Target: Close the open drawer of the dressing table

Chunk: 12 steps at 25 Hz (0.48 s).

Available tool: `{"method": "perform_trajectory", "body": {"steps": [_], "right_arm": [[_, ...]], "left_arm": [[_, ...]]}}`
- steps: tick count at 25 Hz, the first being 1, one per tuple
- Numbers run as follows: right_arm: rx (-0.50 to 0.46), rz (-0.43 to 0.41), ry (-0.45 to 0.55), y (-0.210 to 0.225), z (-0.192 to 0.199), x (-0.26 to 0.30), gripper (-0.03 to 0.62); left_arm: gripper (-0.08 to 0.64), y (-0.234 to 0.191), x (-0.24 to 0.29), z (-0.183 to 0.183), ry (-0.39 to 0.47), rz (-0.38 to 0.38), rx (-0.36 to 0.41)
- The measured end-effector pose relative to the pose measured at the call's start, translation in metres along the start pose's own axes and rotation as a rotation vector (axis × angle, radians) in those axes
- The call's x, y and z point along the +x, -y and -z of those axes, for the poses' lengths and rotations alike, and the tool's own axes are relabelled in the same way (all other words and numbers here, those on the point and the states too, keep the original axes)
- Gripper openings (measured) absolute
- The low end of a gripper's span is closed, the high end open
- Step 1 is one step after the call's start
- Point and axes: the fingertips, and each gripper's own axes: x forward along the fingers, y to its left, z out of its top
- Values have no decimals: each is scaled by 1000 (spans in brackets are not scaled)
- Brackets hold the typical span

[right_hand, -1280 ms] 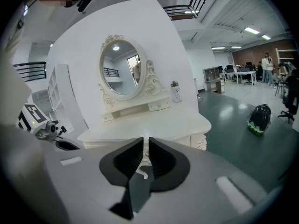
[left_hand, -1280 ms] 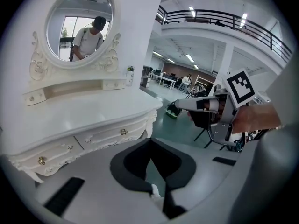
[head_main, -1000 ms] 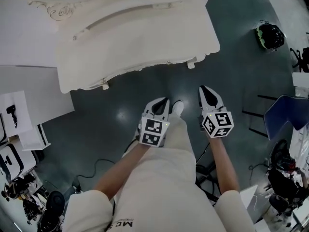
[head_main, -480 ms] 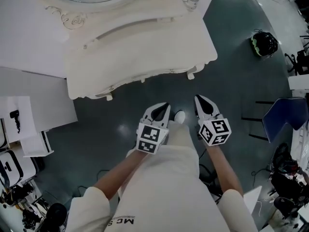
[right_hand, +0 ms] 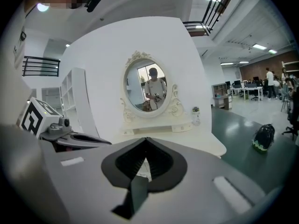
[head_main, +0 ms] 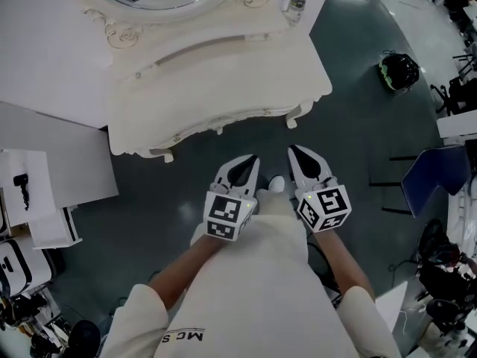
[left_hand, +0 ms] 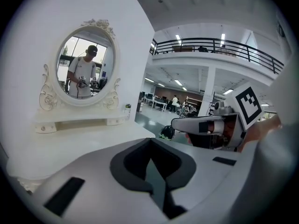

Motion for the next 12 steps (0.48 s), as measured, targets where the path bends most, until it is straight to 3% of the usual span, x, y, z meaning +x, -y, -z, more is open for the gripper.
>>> {"method": "perform_trajectory", "body": {"steps": [12], "right_arm": [[-5, -1, 19, -64, -2, -9, 3]], "left_arm": [[9, -1, -43, -26, 99, 23, 29]]}}
